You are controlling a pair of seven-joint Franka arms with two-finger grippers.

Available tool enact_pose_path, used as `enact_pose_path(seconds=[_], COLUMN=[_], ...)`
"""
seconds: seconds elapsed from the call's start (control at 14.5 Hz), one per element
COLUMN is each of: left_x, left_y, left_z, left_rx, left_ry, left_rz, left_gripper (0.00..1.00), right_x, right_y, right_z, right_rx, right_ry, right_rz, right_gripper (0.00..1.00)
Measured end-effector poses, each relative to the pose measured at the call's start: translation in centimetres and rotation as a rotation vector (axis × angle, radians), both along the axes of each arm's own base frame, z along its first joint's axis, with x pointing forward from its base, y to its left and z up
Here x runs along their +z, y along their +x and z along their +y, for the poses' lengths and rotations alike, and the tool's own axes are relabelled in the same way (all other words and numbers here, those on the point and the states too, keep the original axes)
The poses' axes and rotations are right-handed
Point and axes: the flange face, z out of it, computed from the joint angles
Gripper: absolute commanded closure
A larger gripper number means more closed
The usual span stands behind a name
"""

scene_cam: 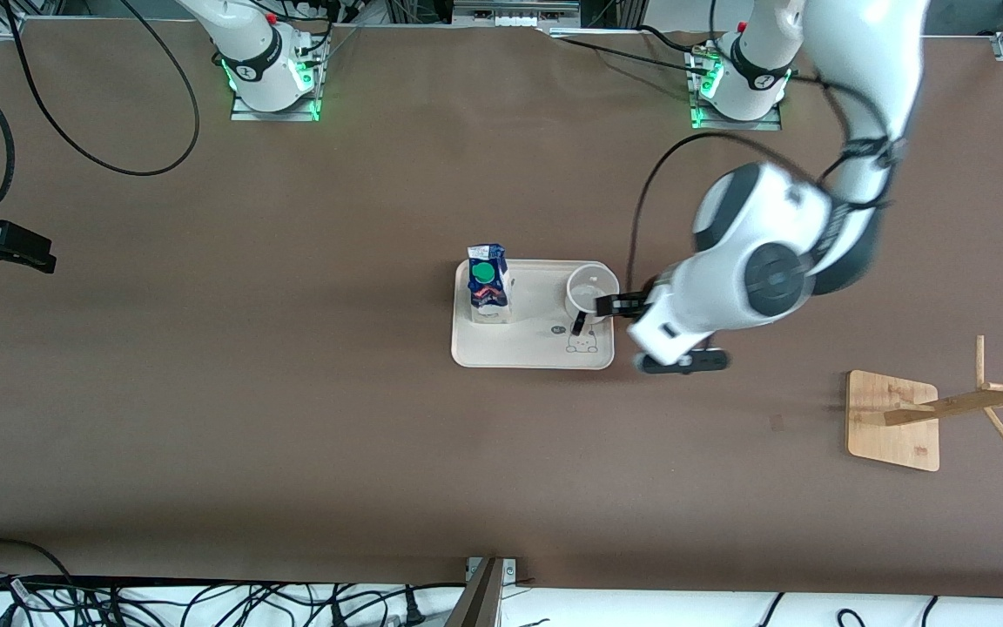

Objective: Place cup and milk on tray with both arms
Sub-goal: 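Release the mug on the tray and raise the left gripper away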

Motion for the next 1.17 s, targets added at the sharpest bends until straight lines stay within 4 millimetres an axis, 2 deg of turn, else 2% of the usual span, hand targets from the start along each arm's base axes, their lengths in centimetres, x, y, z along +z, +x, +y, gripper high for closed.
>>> enact_pose_path(seconds=[0.14, 0.28, 0.41, 0.55, 0.69, 0.83, 1.03, 1.17], left_x=[4.6, 8.5, 12.1, 15.0, 16.9, 17.8, 17.7, 17.3], left_y=[0.0, -0.8, -2.2, -4.8, -7.7, -9.4, -9.6, -9.6], left_z=[4.2, 9.0, 13.9, 17.0, 17.9, 18.5, 20.0, 20.2], left_rx=[0.033, 0.025, -0.024, -0.073, -0.088, -0.080, -0.058, -0.056], left_ry=[0.001, 0.032, 0.088, 0.166, 0.225, 0.246, 0.251, 0.251], left_rz=[-0.049, -0.099, -0.164, -0.213, -0.236, -0.245, -0.238, -0.230], left_gripper=[0.00, 0.00, 0.00, 0.00, 0.00, 0.00, 0.00, 0.00], right_x=[-0.1, -0.2, -0.5, -0.9, -1.4, -1.4, -1.1, -0.9], right_y=[0.1, 0.3, 0.5, 0.4, 0.3, 0.2, 0.0, -0.1], right_z=[0.0, 0.1, 0.2, 0.1, 0.1, 0.1, 0.6, 1.0], right_rx=[0.001, 0.004, 0.006, 0.006, 0.006, 0.006, 0.013, 0.015], right_ry=[0.000, -0.001, -0.001, 0.000, 0.000, 0.001, 0.005, 0.031], right_rz=[0.000, -0.017, -0.026, -0.016, -0.008, -0.006, -0.008, -0.011], right_gripper=[0.00, 0.00, 0.00, 0.00, 0.00, 0.00, 0.00, 0.00])
